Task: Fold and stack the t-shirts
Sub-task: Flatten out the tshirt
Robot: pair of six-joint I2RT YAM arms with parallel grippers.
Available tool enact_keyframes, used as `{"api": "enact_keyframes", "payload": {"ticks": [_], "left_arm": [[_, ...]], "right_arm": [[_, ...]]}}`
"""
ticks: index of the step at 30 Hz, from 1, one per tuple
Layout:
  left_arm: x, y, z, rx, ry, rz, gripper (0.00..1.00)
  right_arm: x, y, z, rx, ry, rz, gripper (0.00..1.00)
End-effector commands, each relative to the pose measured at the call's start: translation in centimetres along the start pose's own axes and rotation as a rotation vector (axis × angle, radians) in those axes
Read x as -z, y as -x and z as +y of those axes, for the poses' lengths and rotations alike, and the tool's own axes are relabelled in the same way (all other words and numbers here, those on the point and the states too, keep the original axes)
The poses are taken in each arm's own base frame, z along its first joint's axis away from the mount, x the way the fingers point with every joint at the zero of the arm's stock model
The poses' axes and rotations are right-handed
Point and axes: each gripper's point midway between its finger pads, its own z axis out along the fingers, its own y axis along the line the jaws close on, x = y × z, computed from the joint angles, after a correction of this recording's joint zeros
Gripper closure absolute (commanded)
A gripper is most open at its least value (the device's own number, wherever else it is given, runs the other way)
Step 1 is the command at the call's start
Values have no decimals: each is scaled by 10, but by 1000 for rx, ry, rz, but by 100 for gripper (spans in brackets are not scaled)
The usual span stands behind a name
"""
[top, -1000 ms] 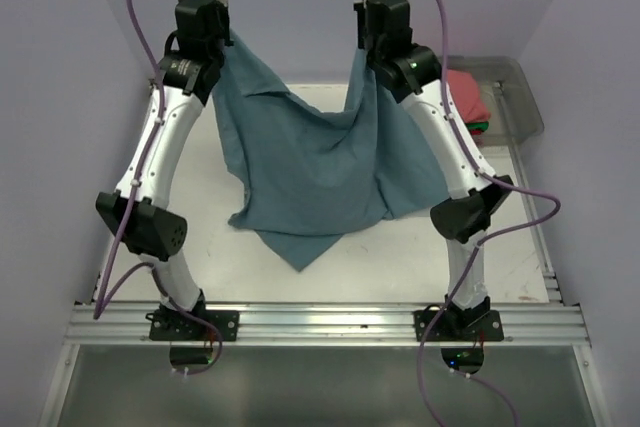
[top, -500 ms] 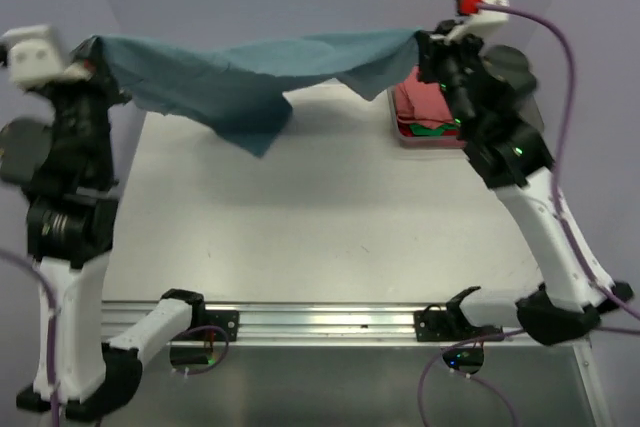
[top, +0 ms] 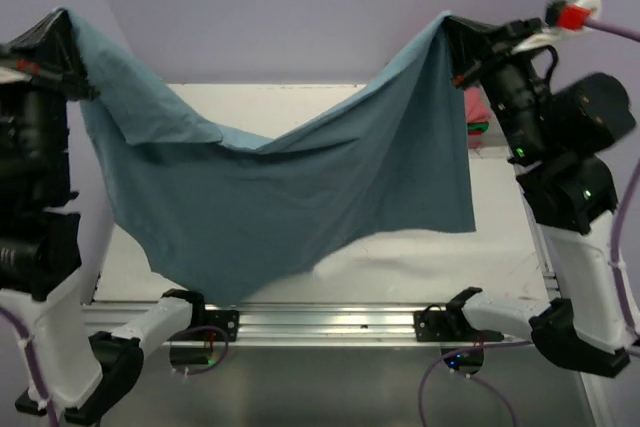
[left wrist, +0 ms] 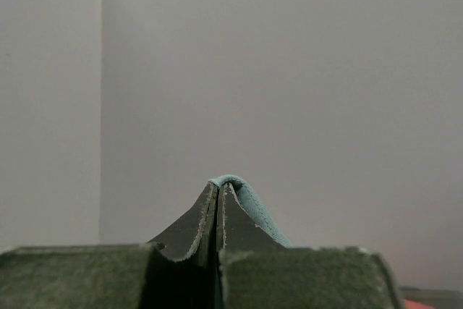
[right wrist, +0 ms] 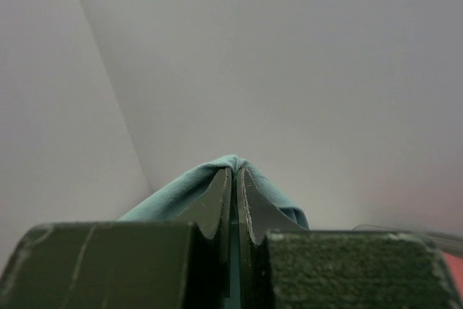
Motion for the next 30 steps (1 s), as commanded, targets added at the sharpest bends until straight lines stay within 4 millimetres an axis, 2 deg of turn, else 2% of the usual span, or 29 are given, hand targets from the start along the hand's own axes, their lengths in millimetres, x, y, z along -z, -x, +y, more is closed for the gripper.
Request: {"api": "enact_keyframes", "payload": {"ticks": [1, 2, 3, 4, 5, 6, 7, 8, 9, 10, 11, 12, 14, 15, 16, 17, 18, 19, 20, 21, 22, 23, 24, 25, 26, 28, 29, 30], "left_arm": [[-56, -89, -4, -51, 16, 205, 100], [-74, -124, -2, -76, 31, 265, 100], [-85, -141, 3, -95, 59, 286, 100], [-96, -156, 4, -105, 74, 295, 100], [-114, -193, 6, -129, 83, 354, 100], [-124, -210, 8, -146, 87, 372, 100], [-135, -221, 8, -153, 91, 372, 100], [-154, -254, 14, -188, 108, 410, 100], [-165, -266, 19, -200, 128, 415, 100], [-176, -275, 23, -208, 137, 412, 100], [-197, -294, 34, -221, 161, 415, 100], [-208, -300, 38, -221, 170, 407, 100], [-230, -299, 47, -198, 191, 358, 100], [-234, -289, 45, -174, 169, 321, 100], [-238, -268, 45, -167, 167, 254, 100], [-235, -239, 40, -172, 151, 205, 100], [-230, -219, 33, -174, 123, 177, 100], [-223, -203, 31, -181, 114, 161, 100], [-201, -176, 27, -189, 101, 143, 100], [-186, -167, 28, -213, 100, 137, 100], [-171, -149, 27, -207, 105, 83, 100], [-131, -155, 33, -207, 120, 108, 100], [-115, -151, 35, -193, 133, 78, 100], [-85, -130, 39, -179, 146, 42, 100], [-67, -190, 50, -160, 179, 160, 100], [-38, -226, 59, -145, 202, 236, 100], [-19, -280, 65, -133, 209, 351, 100], [-6, -306, 65, -121, 198, 421, 100]], "right_arm": [[-52, -50, -6, -7, -89, 114, 100], [-63, -61, -9, 2, -113, 133, 100], [-73, -61, -11, 3, -128, 129, 100], [-99, -101, -13, 21, -152, 198, 100], [-109, -117, -16, 33, -172, 233, 100], [-124, -113, -13, 28, -169, 217, 100], [-150, -161, -13, 43, -174, 297, 100], [-165, -181, -10, 45, -156, 324, 100], [-179, -166, -8, 31, -146, 276, 100], [-203, -223, -12, 43, -159, 344, 100], [-215, -233, -13, 37, -160, 335, 100], [-229, -215, -15, 20, -153, 253, 100], [-249, -240, -24, 7, -179, 224, 100], [-257, -234, -27, 2, -187, 163, 100], [-259, -227, -30, 37, -192, 135, 100], [-252, -193, -26, 47, -176, 77, 100], [-247, -202, -22, 67, -161, 90, 100], [-239, -196, -17, 120, -134, 83, 100], [-225, -178, -12, 155, -117, 45, 100], [-196, -164, -4, 164, -88, -8, 100], [-180, -154, -3, 179, -76, -30, 100], [-167, -159, -5, 180, -78, 0, 100], [-145, -168, -12, 184, -84, 42, 100], [-136, -180, -14, 191, -83, 80, 100], [-122, -217, -21, 211, -92, 190, 100], [-109, -246, -29, 224, -114, 286, 100], [-100, -271, -32, 235, -112, 368, 100], [-91, -295, -34, 237, -108, 438, 100]]}}
